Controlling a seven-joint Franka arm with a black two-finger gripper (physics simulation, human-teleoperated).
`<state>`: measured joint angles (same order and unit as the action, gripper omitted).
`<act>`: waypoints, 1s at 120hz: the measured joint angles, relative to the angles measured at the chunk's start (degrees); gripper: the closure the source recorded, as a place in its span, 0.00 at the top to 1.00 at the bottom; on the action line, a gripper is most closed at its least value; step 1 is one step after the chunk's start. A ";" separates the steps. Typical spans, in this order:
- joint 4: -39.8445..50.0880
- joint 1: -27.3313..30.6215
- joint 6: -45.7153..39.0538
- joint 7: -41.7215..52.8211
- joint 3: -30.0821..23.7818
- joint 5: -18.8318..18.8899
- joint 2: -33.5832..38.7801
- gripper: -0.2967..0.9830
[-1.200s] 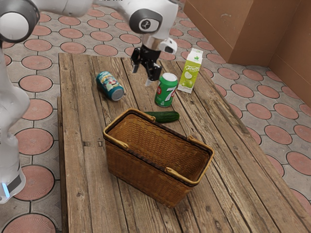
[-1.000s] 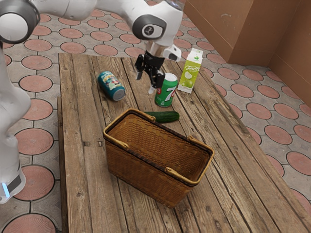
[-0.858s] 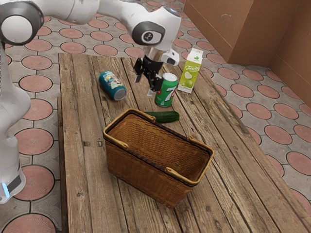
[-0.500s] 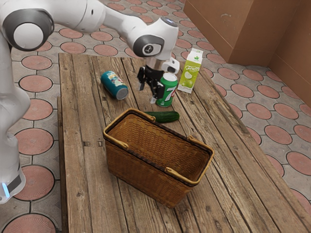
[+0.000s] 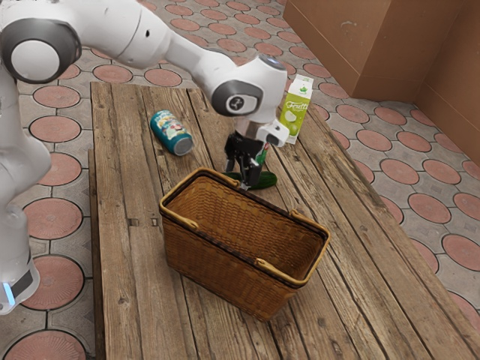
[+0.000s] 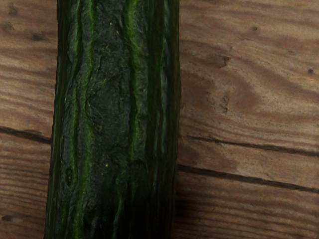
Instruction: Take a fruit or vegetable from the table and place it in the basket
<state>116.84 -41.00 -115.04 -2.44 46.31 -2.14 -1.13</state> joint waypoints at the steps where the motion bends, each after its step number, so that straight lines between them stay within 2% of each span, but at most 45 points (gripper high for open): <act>1: 0.02 -0.15 -0.01 0.10 0.00 -0.03 -0.16 0.75; 8: 0.12 -1.30 -0.08 0.77 0.03 -0.19 -1.24 0.76; 18: 0.16 -2.78 -0.17 1.63 -0.01 -0.33 -2.55 0.72; 36: -1.26 -0.88 -0.50 3.78 -0.01 -0.16 -3.55 0.49; 42: -3.88 0.63 -0.02 4.78 0.07 1.45 -4.80 0.42; 51: -8.93 2.73 2.20 6.31 0.01 4.76 -5.81 0.36; 66: -21.74 2.98 11.29 8.39 -0.99 6.72 -6.30 0.35; 74: -31.16 2.72 18.08 9.32 -3.64 6.89 -6.72 0.36; 82: -39.18 2.04 25.60 9.59 -8.92 6.97 -7.07 0.37; 94: -40.27 -2.58 33.91 9.30 -12.19 7.02 -8.00 0.37; 120: -41.07 -3.24 43.71 8.95 -13.40 6.01 -9.47 0.36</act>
<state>75.77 -44.24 -71.33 6.51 32.91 3.87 -10.59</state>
